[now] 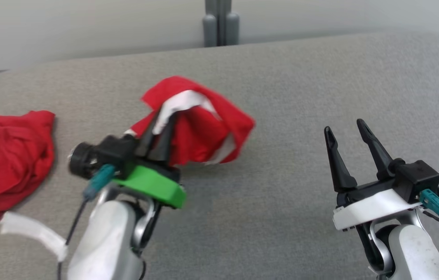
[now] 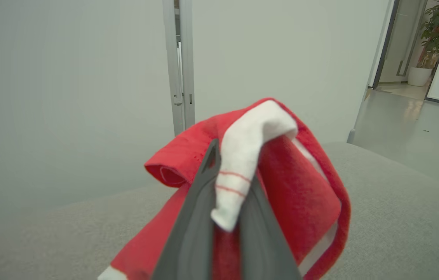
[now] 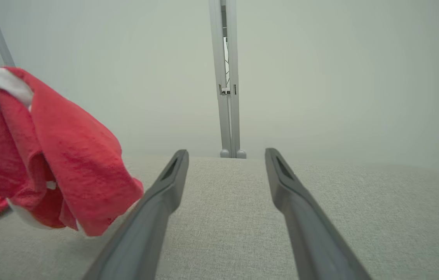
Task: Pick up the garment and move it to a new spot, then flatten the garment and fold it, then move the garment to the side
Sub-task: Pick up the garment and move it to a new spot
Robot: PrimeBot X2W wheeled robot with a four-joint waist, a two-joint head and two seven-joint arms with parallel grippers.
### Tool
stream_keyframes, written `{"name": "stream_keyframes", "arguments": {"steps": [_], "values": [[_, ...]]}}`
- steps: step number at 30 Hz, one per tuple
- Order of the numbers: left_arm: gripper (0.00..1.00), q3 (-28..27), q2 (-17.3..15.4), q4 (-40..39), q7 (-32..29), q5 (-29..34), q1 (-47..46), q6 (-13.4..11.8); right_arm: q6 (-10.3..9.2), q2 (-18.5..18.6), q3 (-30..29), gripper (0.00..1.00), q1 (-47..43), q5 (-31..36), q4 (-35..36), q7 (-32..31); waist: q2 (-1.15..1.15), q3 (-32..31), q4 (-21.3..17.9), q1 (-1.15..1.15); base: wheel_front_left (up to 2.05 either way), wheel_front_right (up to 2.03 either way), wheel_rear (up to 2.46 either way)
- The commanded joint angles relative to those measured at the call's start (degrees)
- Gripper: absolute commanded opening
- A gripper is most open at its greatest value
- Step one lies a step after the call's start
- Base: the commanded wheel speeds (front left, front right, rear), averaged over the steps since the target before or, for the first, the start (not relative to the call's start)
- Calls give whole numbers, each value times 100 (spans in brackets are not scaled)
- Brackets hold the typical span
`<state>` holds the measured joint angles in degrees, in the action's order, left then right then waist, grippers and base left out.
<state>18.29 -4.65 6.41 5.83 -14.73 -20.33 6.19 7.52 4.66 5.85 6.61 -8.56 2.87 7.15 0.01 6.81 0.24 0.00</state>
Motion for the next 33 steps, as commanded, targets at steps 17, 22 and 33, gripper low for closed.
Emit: {"name": "stream_keyframes", "arguments": {"steps": [17, 22, 33], "values": [[100, 1931, 152, 1498, 364, -238, -769, 117, -5, -149, -49, 100, 379, -158, -508, 516, -1, 1042, -1206, 0, 0, 0, 0], [100, 1836, 126, 1113, 664, -253, -622, -56, -6, -145, -53, 100, 331, -94, -536, 496, -1, 761, -932, 0, 0, 0, 0], [100, 704, -525, 250, 890, -562, 116, -815, -6, -88, -99, 100, 35, 35, -329, 275, -1, 262, -236, 0, 0, 0, 0]]}}
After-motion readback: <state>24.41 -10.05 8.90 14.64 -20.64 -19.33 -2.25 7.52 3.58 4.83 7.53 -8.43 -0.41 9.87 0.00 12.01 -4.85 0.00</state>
